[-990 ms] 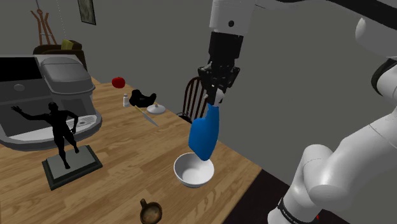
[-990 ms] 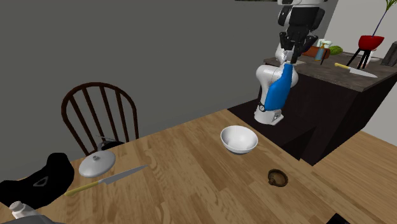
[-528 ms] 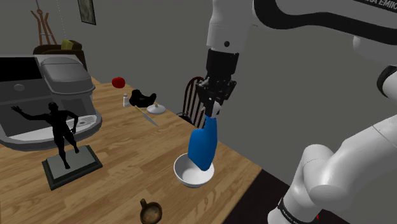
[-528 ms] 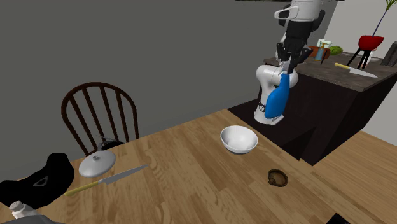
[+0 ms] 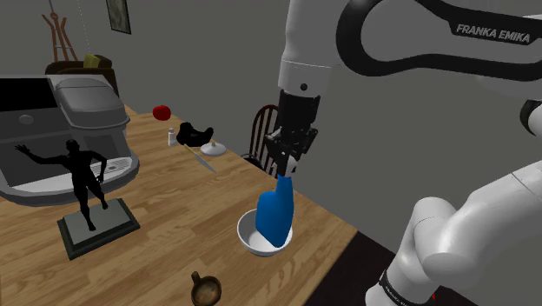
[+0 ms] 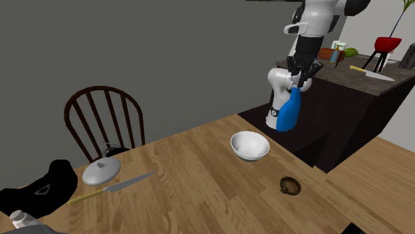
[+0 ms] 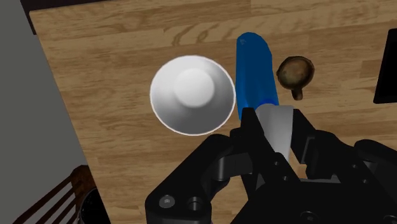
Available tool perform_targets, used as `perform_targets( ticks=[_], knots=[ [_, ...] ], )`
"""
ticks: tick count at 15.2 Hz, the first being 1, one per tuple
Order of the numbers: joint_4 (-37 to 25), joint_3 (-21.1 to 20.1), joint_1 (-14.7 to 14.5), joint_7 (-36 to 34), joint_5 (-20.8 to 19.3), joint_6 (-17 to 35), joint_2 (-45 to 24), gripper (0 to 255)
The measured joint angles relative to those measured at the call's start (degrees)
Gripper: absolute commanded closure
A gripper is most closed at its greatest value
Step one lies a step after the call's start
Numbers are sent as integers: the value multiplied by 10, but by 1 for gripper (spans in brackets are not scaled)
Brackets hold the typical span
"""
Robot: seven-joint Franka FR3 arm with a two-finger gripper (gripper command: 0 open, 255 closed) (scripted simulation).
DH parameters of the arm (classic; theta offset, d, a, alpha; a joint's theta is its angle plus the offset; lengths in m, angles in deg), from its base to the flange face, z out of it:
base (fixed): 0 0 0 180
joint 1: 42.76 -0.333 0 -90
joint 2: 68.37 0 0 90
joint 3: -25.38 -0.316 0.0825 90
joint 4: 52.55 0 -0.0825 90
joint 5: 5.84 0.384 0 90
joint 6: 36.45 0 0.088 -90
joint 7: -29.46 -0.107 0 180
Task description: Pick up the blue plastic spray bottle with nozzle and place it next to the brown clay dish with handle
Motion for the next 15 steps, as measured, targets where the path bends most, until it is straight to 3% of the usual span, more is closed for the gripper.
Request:
perform_targets(
  ticks=[15],
  knots=[
    [131, -9, -6, 7, 11, 114, 17, 255]
  ],
)
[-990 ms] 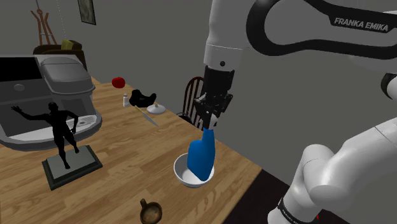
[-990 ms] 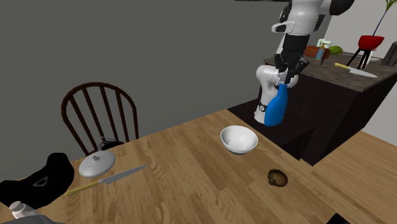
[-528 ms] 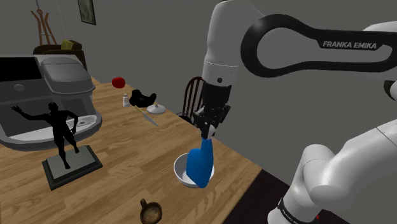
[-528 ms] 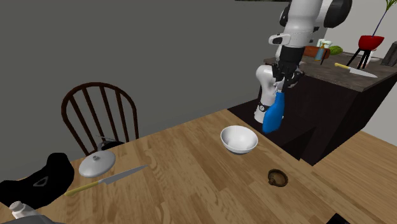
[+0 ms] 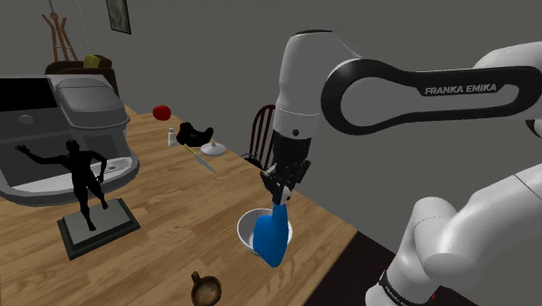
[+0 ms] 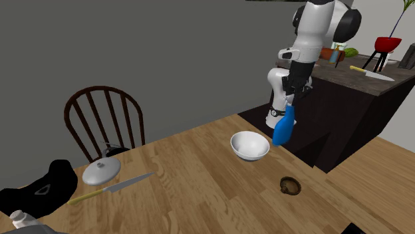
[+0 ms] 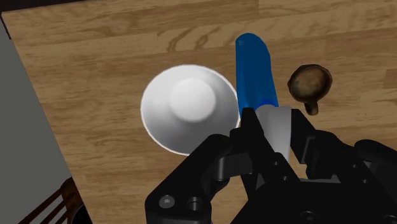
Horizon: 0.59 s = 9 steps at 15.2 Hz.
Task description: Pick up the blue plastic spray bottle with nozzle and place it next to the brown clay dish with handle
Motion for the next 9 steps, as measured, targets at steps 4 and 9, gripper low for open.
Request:
perform_targets(
  ticks=[4, 9],
  knots=[
    [28, -4, -1, 0, 3, 30, -2, 255],
    [62, -9, -2, 2, 6, 68, -6, 255]
  ],
)
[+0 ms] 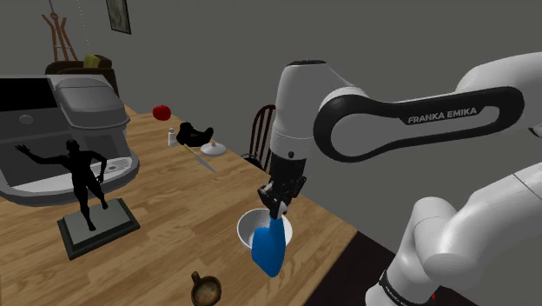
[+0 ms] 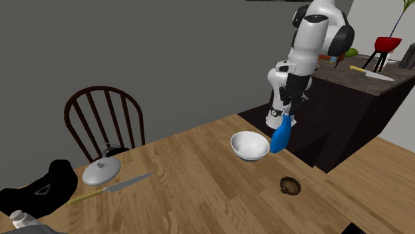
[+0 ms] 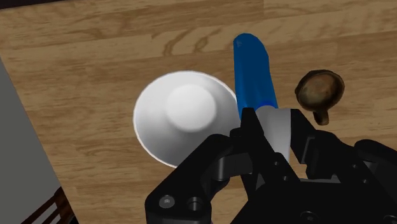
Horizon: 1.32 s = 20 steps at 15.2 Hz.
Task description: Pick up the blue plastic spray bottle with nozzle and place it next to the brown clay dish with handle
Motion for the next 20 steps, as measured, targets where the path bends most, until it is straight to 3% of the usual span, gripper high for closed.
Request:
perform_targets(
  ticks=[11, 17, 18, 20],
  knots=[
    [69, -13, -2, 0, 6, 92, -23, 255],
    [73, -15, -2, 0, 7, 100, -27, 255],
    [73, -15, -2, 0, 7, 100, -26, 0],
    [74, -15, -2, 0, 7, 100, -26, 0]
  ],
)
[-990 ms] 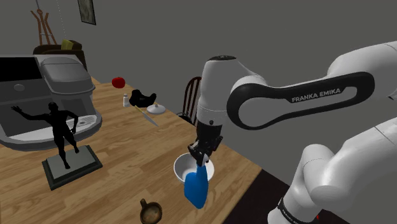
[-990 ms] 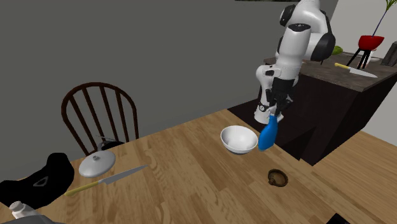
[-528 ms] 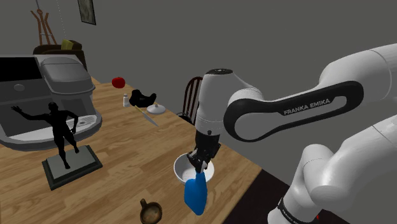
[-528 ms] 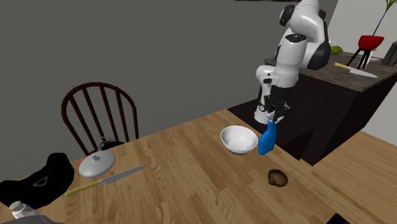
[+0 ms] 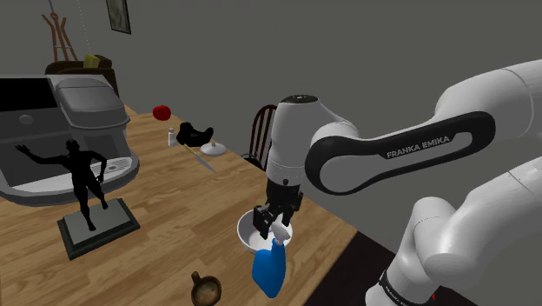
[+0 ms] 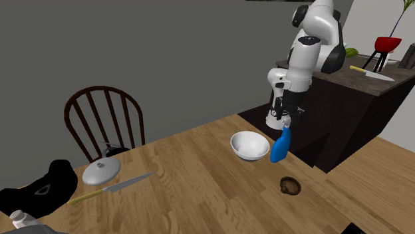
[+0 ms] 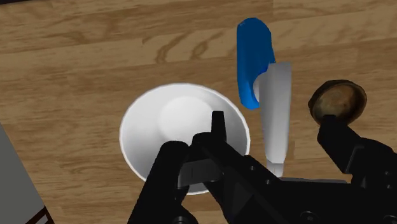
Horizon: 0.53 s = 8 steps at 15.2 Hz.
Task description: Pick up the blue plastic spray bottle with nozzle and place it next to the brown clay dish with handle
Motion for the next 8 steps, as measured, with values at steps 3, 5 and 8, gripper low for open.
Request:
perform_targets(
  ticks=[3, 5, 8],
  knots=[
    [0, 0, 0, 0, 0, 0, 0, 0],
    [-8, 2, 1, 0, -1, -10, 3, 0],
    [-46, 9, 2, 1, -5, -60, 15, 0]
  ],
)
